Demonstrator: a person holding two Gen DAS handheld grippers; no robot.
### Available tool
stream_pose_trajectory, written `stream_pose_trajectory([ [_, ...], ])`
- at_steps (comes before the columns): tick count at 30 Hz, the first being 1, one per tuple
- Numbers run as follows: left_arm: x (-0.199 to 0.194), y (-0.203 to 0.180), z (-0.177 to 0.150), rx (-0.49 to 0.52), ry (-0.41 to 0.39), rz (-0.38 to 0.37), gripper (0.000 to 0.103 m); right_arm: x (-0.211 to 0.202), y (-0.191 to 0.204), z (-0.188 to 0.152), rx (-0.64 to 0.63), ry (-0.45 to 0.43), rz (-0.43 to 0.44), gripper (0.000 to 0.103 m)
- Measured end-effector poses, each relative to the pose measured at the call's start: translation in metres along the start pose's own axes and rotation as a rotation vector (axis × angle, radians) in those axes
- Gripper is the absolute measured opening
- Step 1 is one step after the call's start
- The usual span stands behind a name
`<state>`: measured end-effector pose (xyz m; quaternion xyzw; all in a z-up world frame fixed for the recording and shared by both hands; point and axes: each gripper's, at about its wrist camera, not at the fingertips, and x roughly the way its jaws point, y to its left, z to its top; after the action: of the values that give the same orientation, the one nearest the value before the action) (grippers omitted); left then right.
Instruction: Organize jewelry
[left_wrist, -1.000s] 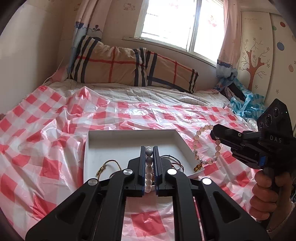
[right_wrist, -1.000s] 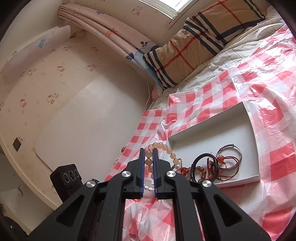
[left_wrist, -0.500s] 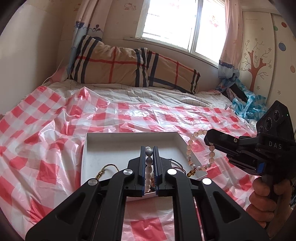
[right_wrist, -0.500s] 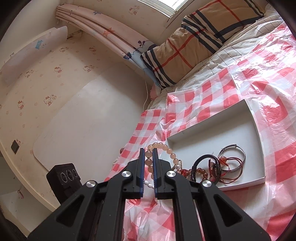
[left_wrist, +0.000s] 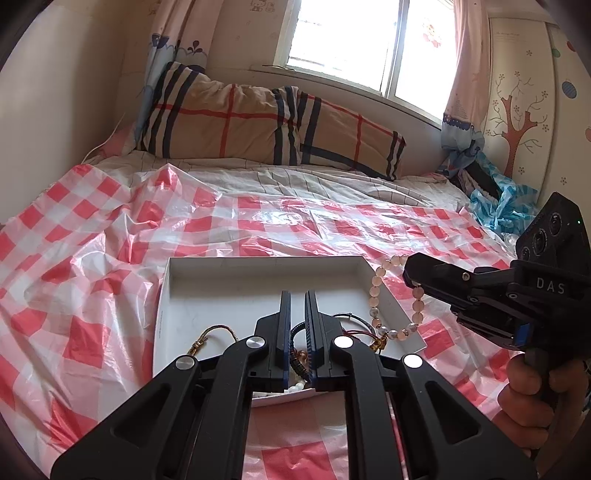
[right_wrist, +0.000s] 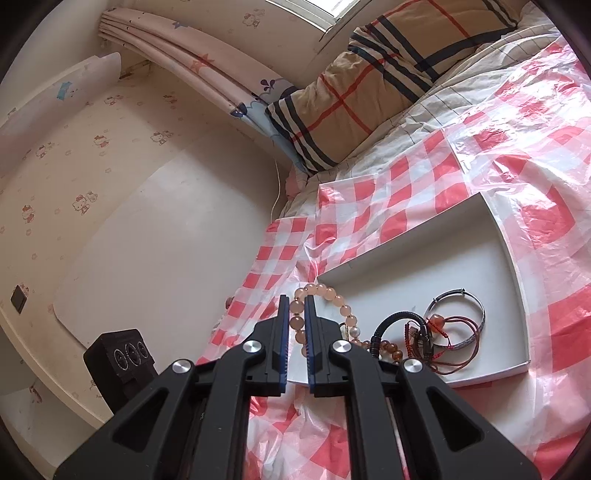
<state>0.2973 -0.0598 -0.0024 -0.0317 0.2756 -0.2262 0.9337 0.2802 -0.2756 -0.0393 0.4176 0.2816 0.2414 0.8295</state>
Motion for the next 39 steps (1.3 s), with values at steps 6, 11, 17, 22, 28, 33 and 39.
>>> stream_pose_trajectory([
  [6,0.011,0.007,-0.002,-0.017,0.011,0.007,0.007,0.008,-0.008,-0.001,0.009,0.004,-0.038,0.009],
  [11,0.022,0.011,-0.007,-0.031,0.054,0.014,0.007,0.024,-0.013,-0.008,-0.016,0.047,-0.145,0.031],
  [17,0.028,0.009,-0.012,-0.016,0.089,0.035,0.012,0.027,-0.013,-0.012,-0.025,0.061,-0.182,0.038],
  [22,0.023,0.008,-0.015,-0.026,0.079,0.078,0.057,0.033,-0.007,-0.016,-0.090,0.097,-0.364,0.054],
  [28,0.022,0.012,-0.019,-0.035,0.093,0.130,0.073,0.040,-0.007,-0.026,-0.188,0.153,-0.570,0.062],
  [33,0.023,0.015,-0.021,-0.053,0.107,0.160,0.081,0.037,0.001,-0.030,-0.282,0.141,-0.667,0.069],
  [39,0.024,0.017,-0.023,-0.060,0.113,0.178,0.085,0.037,0.006,-0.032,-0.338,0.139,-0.734,0.073],
])
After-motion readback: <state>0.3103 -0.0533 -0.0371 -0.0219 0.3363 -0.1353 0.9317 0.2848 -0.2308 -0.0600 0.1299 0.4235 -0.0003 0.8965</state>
